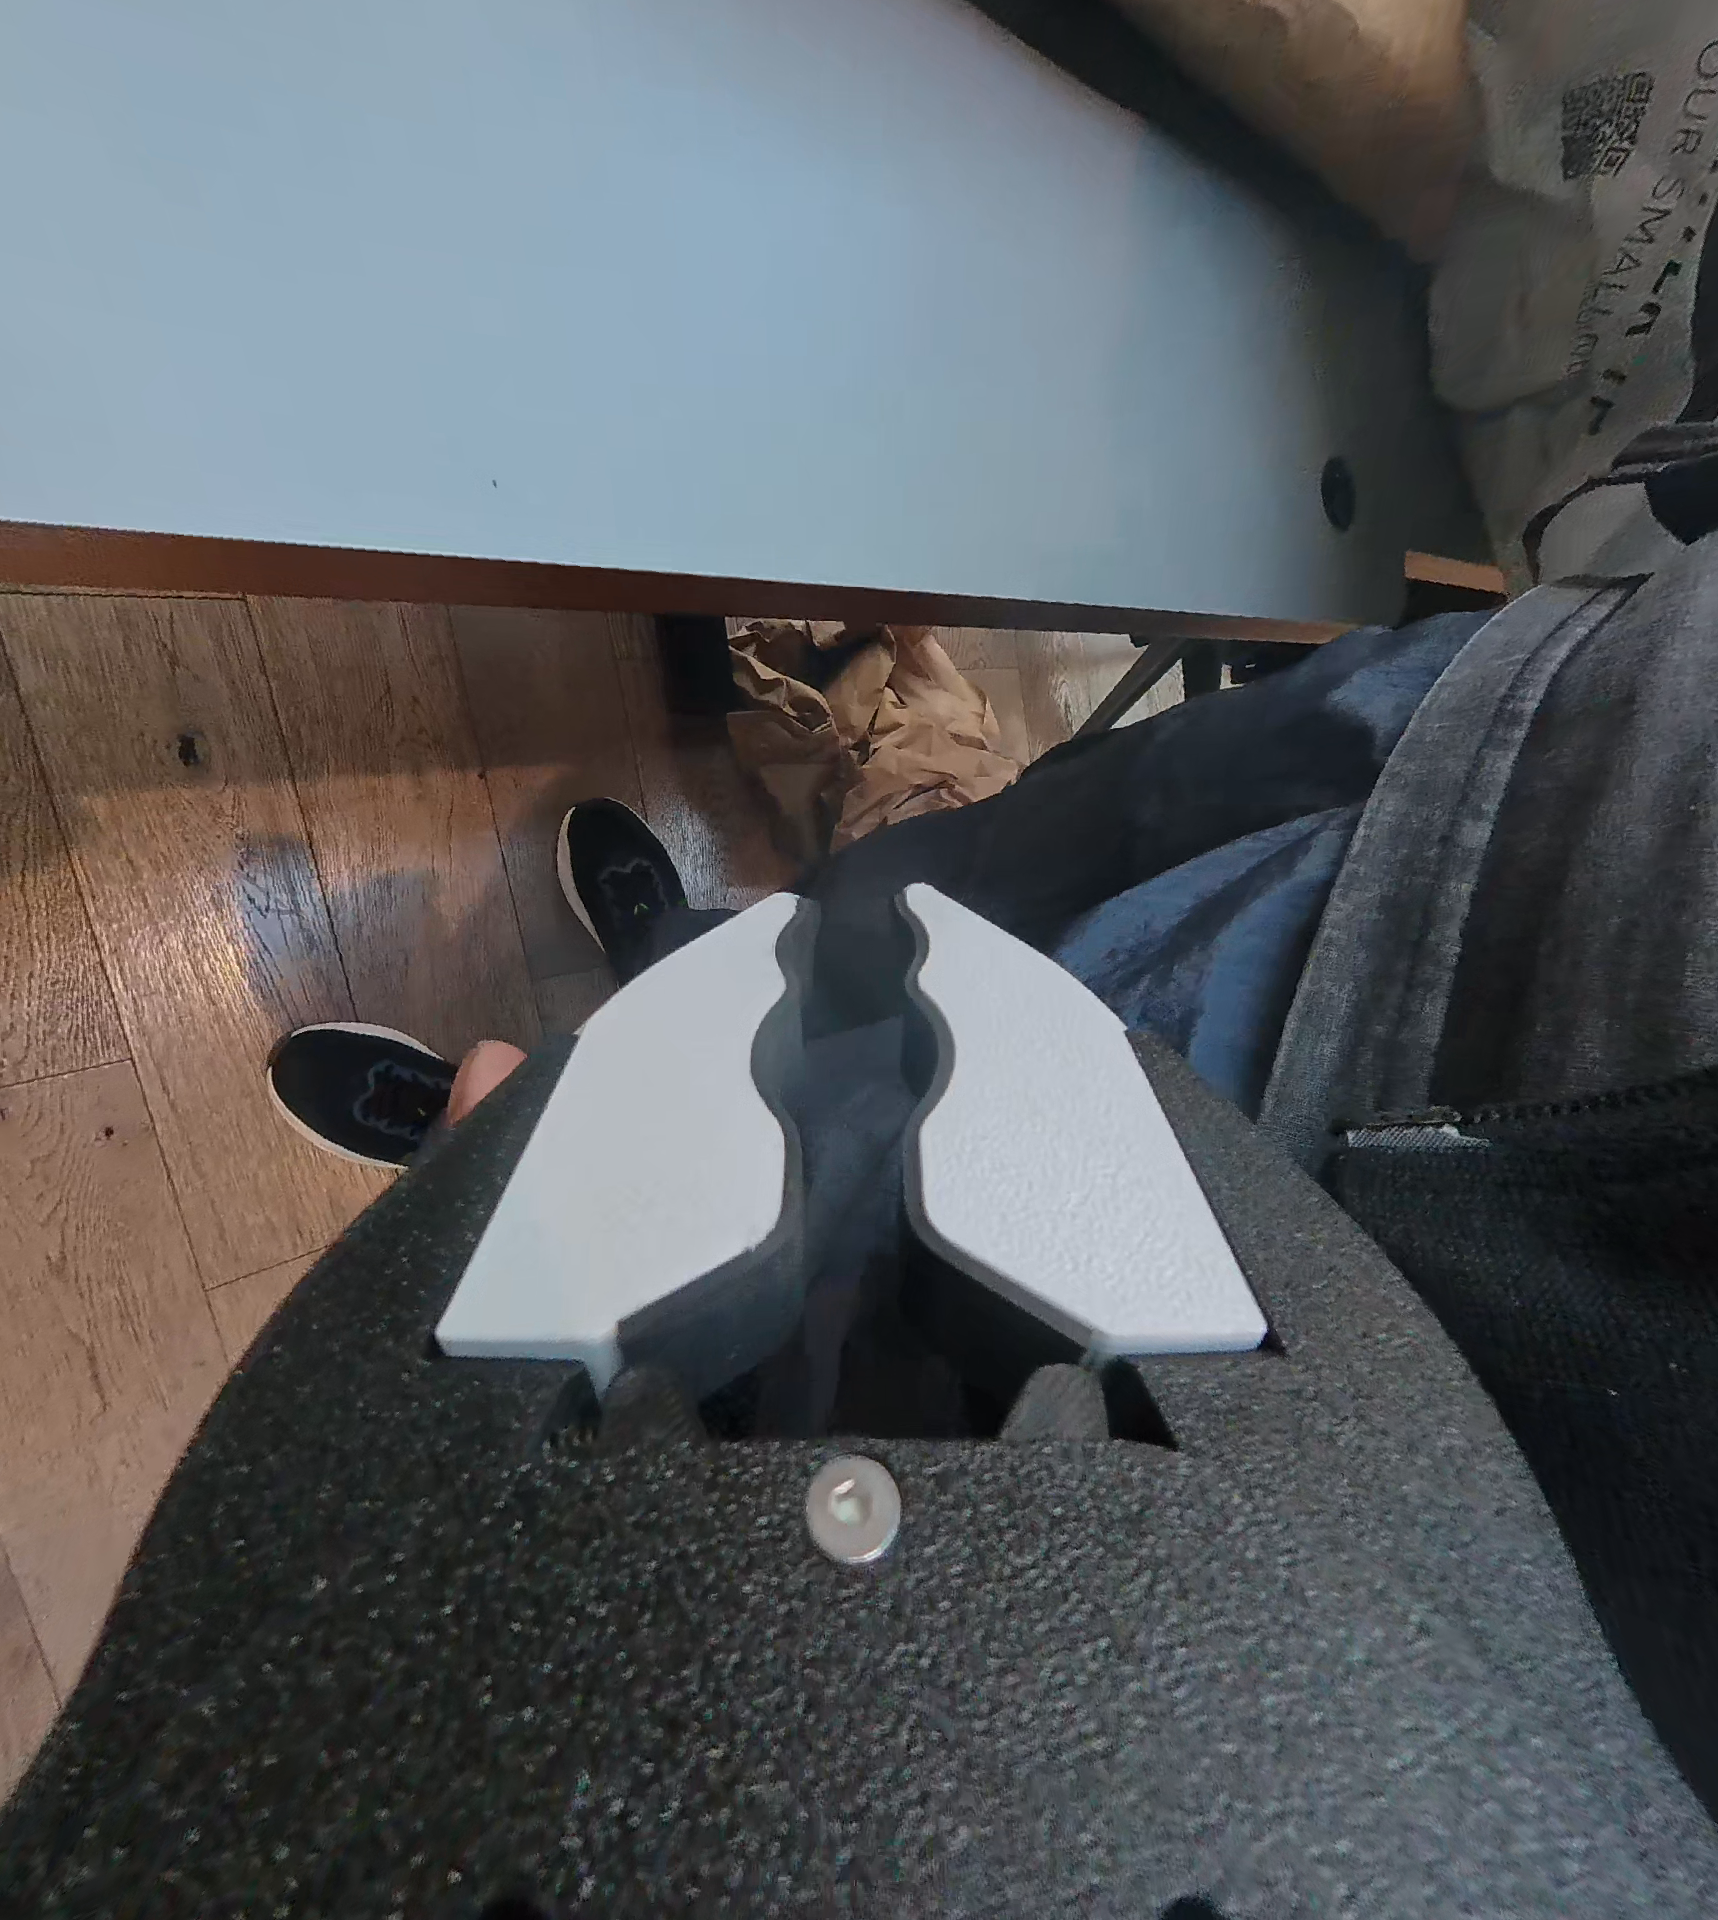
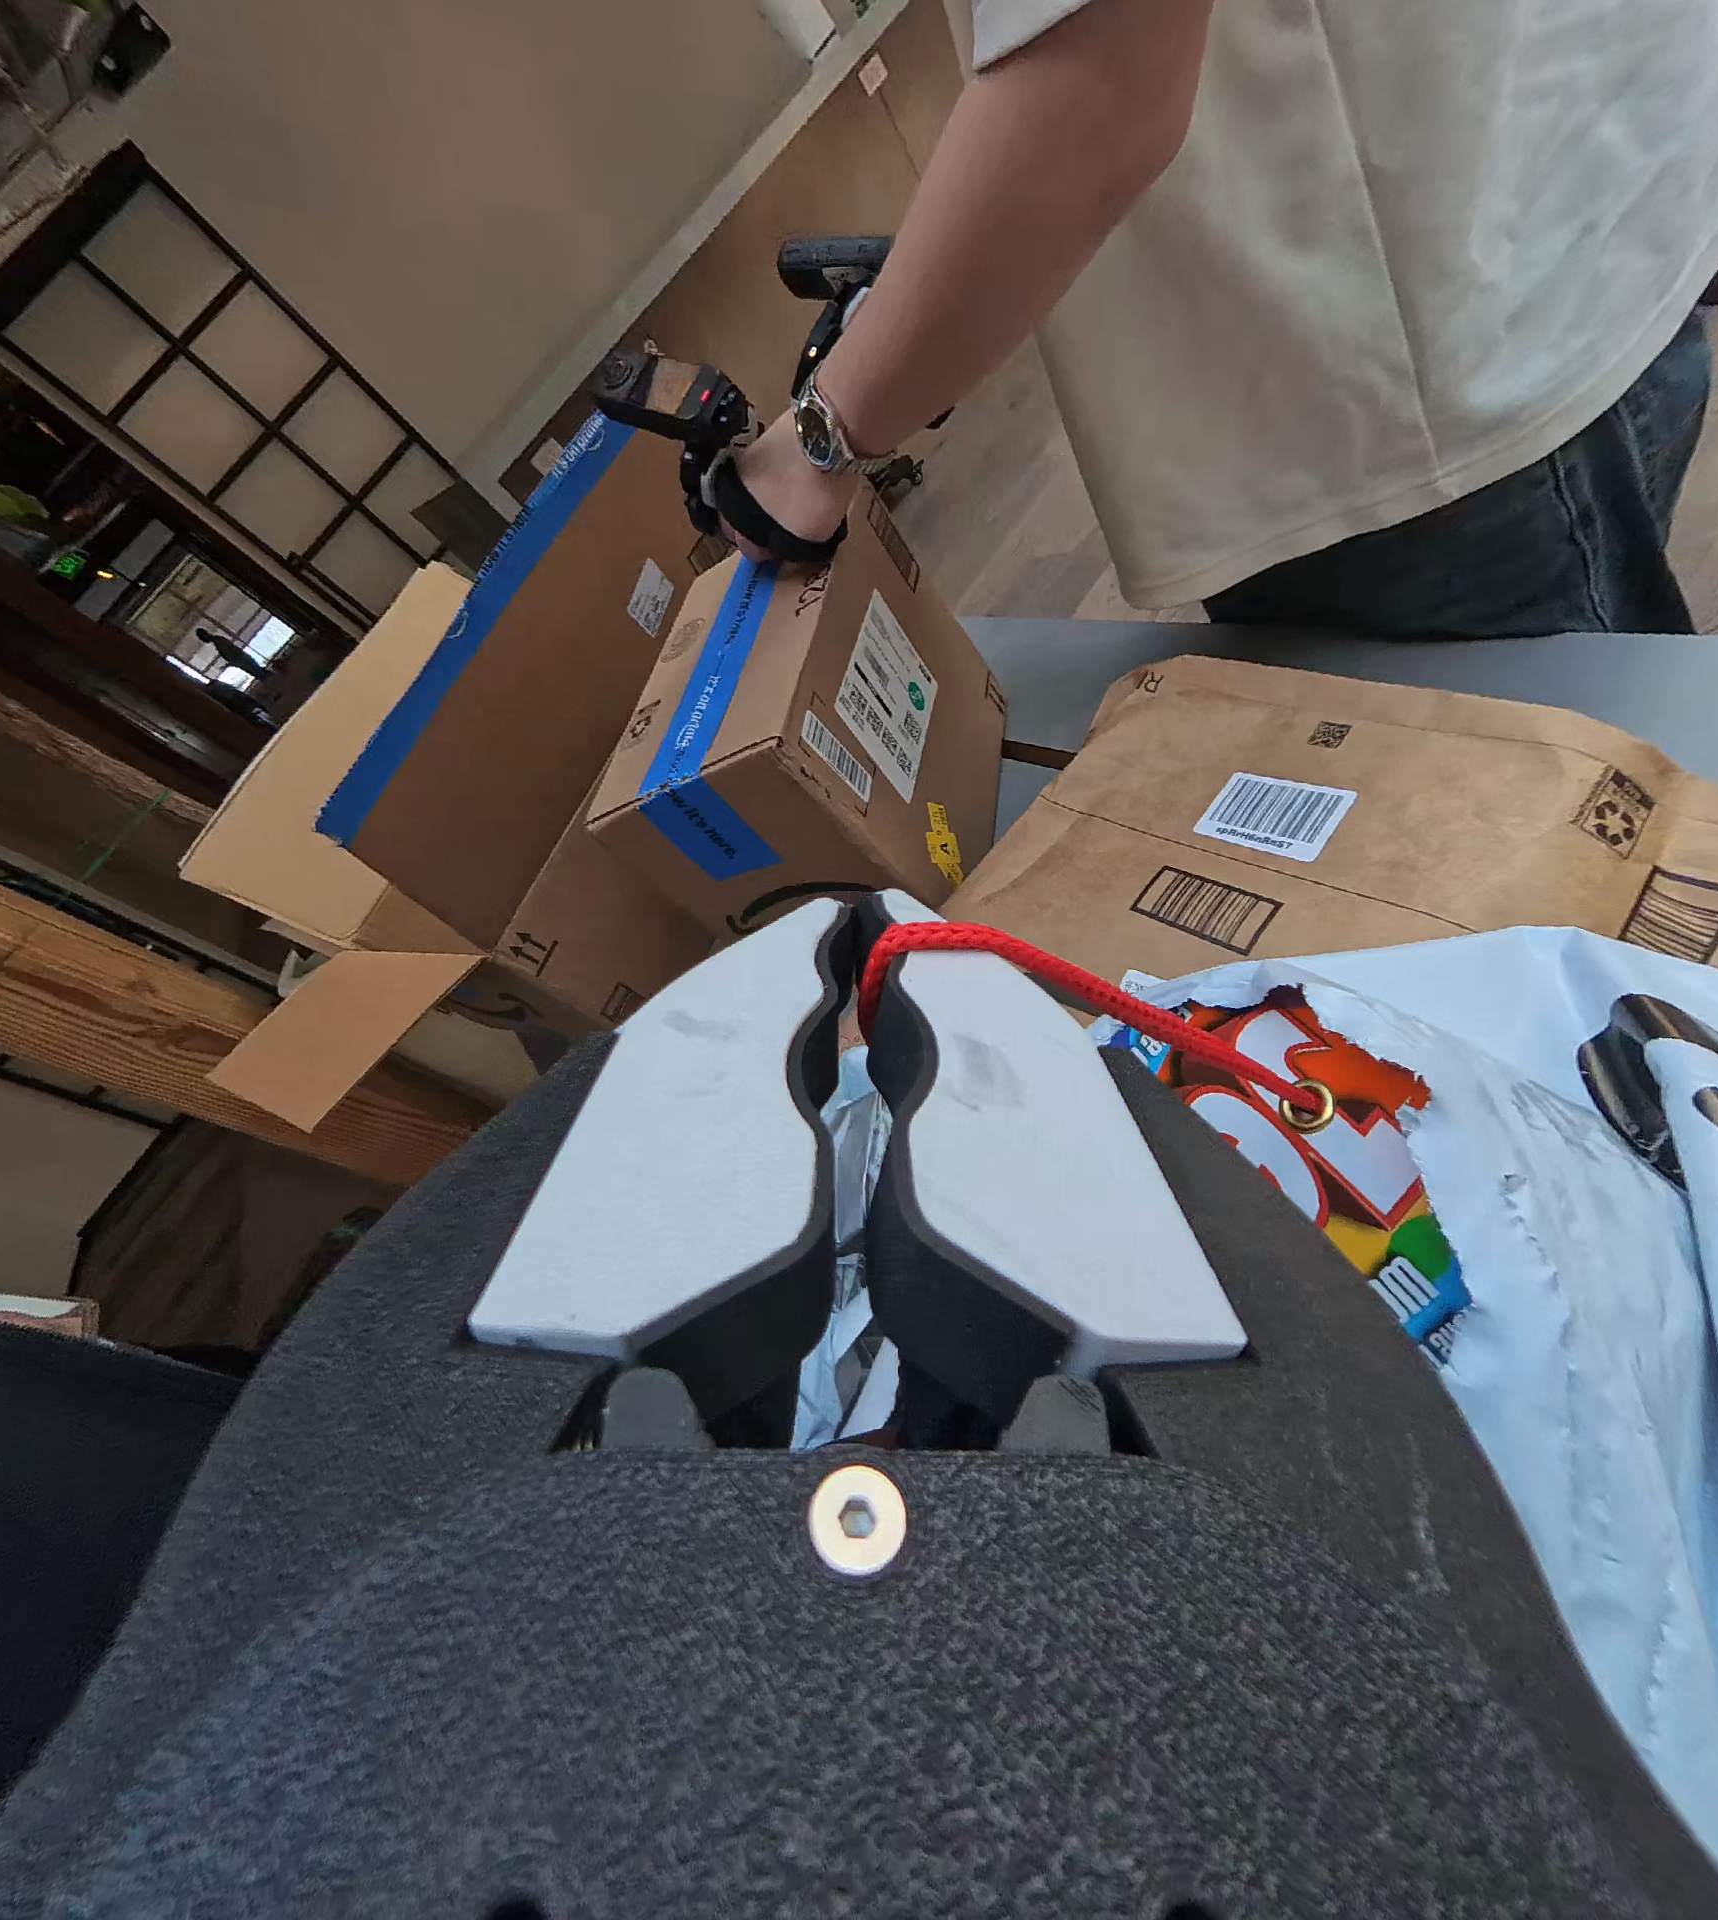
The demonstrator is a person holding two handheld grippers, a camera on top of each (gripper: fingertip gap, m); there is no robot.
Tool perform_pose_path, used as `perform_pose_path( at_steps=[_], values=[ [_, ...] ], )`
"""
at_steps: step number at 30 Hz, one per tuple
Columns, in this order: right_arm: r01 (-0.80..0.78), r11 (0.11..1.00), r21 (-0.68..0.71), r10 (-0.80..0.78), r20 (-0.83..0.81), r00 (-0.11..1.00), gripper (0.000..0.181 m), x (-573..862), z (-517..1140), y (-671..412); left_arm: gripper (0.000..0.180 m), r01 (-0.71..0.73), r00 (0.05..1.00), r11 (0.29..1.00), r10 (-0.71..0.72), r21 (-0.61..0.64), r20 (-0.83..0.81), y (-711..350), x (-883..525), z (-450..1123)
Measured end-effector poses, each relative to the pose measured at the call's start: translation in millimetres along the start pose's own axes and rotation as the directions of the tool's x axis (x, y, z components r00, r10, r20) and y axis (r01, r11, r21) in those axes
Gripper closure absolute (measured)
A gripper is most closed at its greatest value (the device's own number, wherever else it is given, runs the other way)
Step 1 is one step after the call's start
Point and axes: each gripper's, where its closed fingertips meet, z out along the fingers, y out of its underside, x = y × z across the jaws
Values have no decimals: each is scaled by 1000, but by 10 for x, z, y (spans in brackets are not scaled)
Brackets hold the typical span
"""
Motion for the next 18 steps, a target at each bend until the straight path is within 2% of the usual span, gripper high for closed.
perform_pose_path(
  at_steps=[12,18],
  values=[
    [99,995,-5,-99,-84,992,181,-178,-322,-427,165,-34,999,999,34,-21,-14,-61,91,87],
    [84,991,101,-82,-30,996,181,-456,-487,-747,165,-40,999,999,39,-17,-24,-76,148,148]
  ],
)
